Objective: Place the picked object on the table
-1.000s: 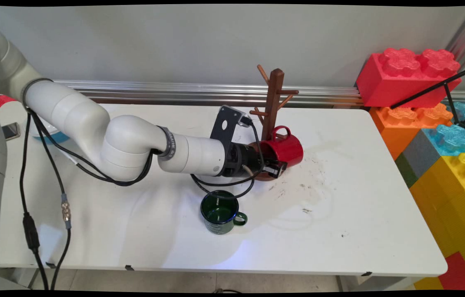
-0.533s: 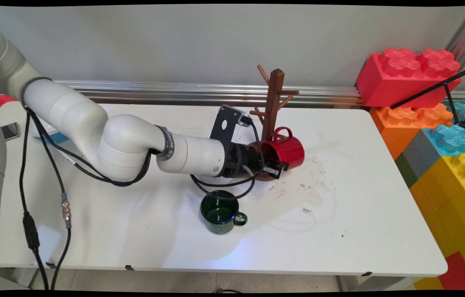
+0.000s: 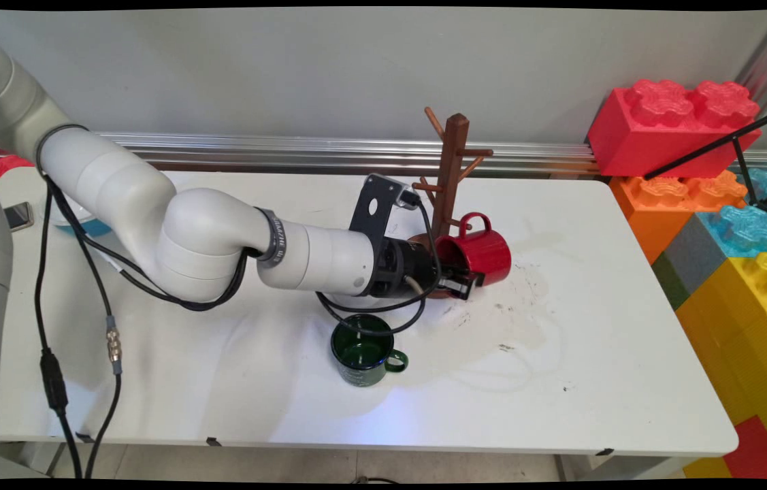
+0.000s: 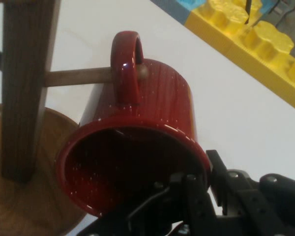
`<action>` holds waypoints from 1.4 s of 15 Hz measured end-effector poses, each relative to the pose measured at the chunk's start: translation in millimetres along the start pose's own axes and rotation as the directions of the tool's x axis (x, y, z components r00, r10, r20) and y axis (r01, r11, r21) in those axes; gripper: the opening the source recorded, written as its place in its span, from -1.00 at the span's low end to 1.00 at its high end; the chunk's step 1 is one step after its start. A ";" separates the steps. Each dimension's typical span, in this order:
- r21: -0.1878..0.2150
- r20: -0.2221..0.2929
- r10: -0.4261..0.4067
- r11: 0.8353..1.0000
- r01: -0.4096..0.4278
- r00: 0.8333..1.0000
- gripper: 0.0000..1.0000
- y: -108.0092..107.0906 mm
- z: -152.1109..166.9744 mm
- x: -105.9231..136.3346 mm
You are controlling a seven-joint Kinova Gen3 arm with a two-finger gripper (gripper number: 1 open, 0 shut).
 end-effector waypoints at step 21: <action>-0.116 0.014 -0.024 0.993 0.026 1.000 -1.00 65.0 -39.3 10.5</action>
